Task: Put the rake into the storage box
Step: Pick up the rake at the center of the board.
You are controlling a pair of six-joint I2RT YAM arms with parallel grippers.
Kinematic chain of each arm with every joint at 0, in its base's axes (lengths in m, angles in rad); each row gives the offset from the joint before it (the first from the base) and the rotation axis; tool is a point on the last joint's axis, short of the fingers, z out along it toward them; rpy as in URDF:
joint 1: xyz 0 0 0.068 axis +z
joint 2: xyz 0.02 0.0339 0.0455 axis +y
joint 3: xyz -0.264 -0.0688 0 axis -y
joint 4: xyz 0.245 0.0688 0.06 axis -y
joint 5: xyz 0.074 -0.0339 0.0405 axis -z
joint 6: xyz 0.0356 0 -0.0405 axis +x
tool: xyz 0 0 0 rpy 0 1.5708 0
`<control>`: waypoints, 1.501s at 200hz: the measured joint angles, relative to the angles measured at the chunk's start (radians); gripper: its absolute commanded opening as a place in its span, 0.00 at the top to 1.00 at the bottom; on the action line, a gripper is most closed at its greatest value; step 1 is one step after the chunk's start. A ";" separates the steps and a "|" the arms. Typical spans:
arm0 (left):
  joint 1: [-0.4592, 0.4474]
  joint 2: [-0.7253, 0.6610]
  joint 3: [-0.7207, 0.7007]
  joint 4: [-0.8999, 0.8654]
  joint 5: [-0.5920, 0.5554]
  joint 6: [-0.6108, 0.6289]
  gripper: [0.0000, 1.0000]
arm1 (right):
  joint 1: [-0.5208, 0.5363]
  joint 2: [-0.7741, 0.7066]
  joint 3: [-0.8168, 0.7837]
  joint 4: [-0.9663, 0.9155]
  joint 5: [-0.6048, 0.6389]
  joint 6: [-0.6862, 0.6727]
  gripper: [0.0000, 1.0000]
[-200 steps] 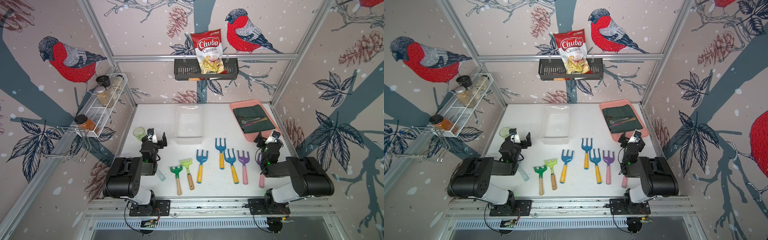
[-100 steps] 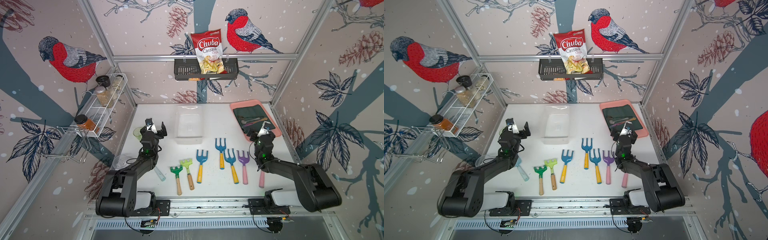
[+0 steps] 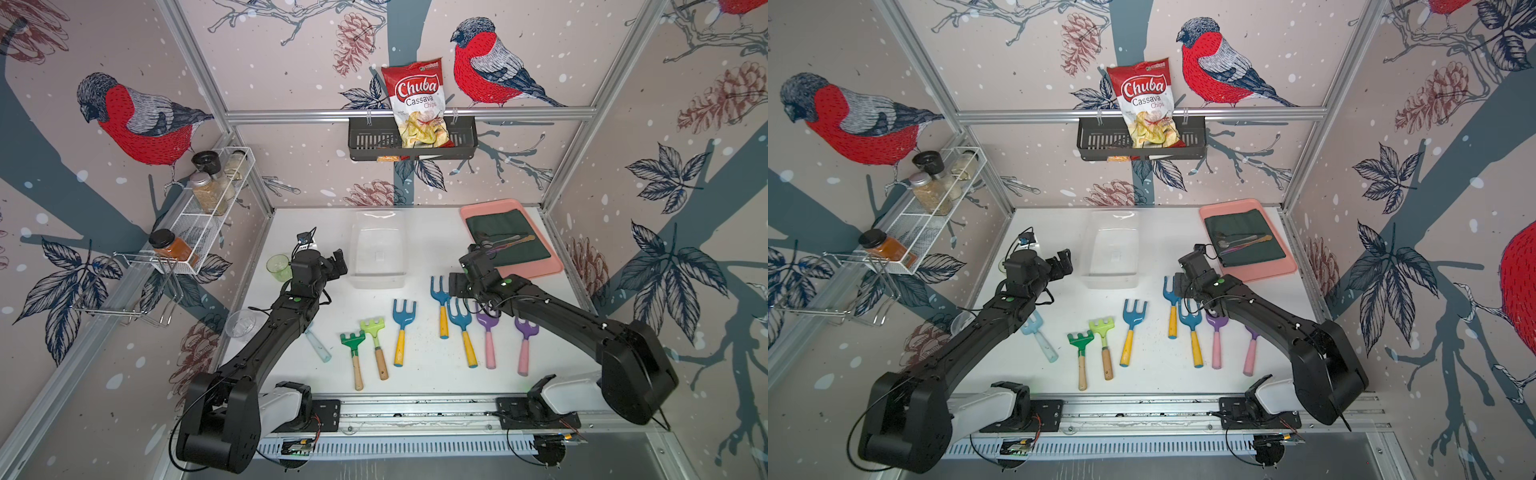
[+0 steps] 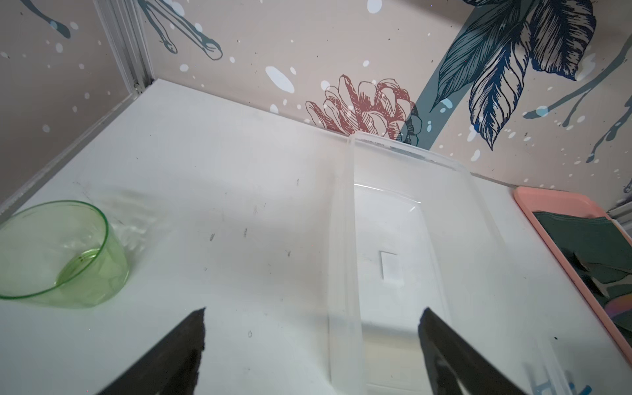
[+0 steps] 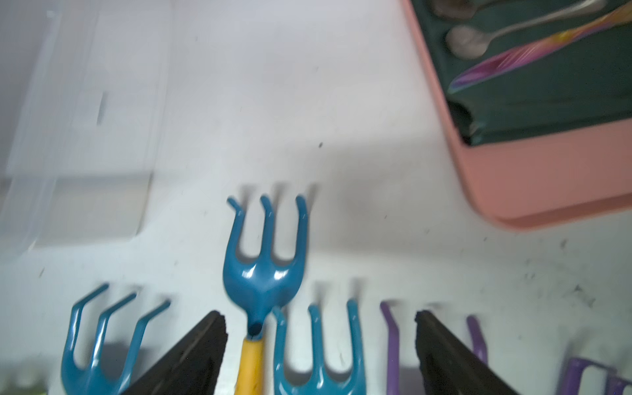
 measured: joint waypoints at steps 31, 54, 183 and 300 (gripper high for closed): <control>-0.016 -0.053 -0.015 -0.081 0.053 -0.045 0.04 | 0.122 -0.030 -0.053 -0.079 -0.024 0.119 0.24; -0.020 -0.095 -0.031 -0.132 0.082 -0.074 0.04 | 0.180 -0.057 -0.098 -0.114 -0.029 0.195 0.26; -0.084 -0.177 -0.104 -0.185 0.178 -0.181 0.05 | 0.211 -0.104 -0.320 -0.066 -0.069 0.305 0.43; -0.144 -0.082 0.010 -0.188 0.211 -0.202 0.11 | 0.211 -0.123 -0.354 -0.019 -0.083 0.270 0.70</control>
